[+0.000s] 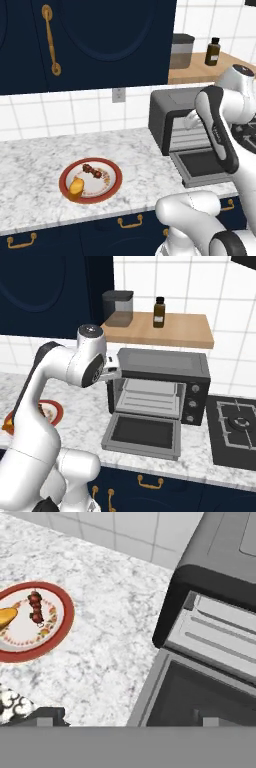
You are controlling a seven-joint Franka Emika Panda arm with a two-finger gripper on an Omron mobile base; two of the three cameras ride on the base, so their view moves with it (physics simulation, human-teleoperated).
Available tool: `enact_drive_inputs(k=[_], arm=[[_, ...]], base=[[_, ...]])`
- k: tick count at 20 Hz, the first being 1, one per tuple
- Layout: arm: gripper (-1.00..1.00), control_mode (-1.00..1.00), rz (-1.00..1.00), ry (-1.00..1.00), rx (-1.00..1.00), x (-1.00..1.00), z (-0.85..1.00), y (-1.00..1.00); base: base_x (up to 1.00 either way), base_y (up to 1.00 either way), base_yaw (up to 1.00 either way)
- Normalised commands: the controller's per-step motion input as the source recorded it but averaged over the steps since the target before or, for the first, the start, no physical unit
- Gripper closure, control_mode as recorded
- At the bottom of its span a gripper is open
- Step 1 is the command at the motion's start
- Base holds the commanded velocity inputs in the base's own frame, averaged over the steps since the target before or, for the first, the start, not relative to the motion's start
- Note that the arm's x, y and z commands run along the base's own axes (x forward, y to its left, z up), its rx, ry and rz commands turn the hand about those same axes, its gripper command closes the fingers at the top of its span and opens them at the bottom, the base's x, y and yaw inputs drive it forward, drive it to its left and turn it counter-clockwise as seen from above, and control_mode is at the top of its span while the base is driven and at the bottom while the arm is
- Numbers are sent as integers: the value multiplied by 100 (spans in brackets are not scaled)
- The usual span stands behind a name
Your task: Pick up the kebab skewer and baguette bread, and place them inside the toaster oven. Close the toaster oven door and start by setting the timer.
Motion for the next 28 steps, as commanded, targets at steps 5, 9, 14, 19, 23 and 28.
enact_drive_inputs(k=[5,9,14,19,23,28], arm=[[-100,-100,32,-43,-1,-13,-30,-95],[-100,-100,22,-40,5,1,-33,-79],[-100,-100,7,-28,13,35,-39,-38],[-100,-100,5,-20,12,70,-5,-43],[-100,-100,4,-21,14,51,-15,-14],[-100,-100,0,-13,4,37,-27,-2]], base=[[0,0,0],[0,0,0],[0,0,0],[0,0,0],[0,0,0],[0,0,0]])
